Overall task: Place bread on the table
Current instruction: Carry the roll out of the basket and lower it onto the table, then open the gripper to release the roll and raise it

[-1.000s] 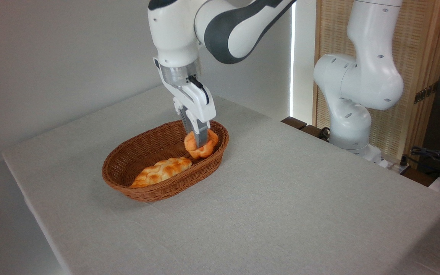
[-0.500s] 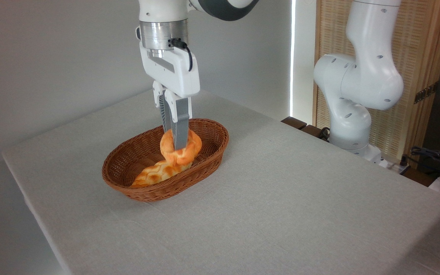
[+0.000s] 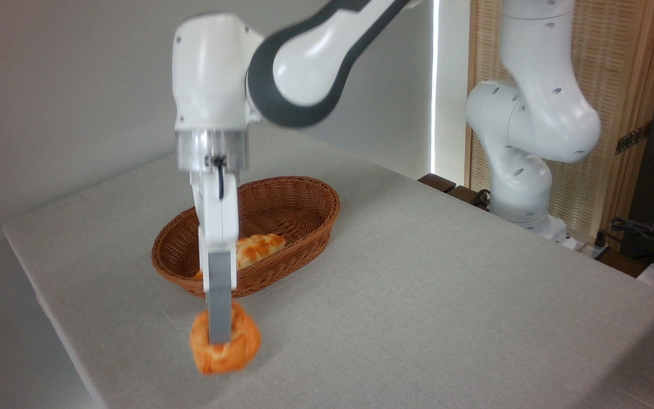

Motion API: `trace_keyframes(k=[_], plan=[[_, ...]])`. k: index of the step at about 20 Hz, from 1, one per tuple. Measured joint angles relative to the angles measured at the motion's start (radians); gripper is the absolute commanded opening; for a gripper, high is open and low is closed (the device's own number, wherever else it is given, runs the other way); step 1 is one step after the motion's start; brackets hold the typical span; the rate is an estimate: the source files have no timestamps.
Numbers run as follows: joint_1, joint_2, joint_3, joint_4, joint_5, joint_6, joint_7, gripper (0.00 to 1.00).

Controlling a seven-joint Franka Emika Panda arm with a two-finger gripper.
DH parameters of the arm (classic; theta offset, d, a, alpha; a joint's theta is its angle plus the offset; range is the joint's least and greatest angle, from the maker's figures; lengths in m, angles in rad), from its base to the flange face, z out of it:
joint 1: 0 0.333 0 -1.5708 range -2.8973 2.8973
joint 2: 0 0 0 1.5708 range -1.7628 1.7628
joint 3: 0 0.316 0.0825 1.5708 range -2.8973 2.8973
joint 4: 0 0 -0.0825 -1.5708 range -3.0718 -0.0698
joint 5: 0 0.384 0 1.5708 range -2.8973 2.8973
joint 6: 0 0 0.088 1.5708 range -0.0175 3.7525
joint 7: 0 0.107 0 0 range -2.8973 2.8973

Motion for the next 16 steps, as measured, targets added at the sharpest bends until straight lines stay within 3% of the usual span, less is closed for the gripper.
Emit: trace_keyframes(k=[1, 11, 13, 16], plan=[[0.012, 0.025, 0.000, 0.004, 0.022, 0.021, 0.000, 1.00], [0.015, 0.032, -0.004, 0.020, 0.028, 0.025, 0.001, 1.00], [0.014, 0.030, -0.008, 0.023, -0.004, 0.025, -0.013, 1.00], [0.014, 0.023, -0.027, 0.028, -0.109, 0.025, -0.027, 1.00]])
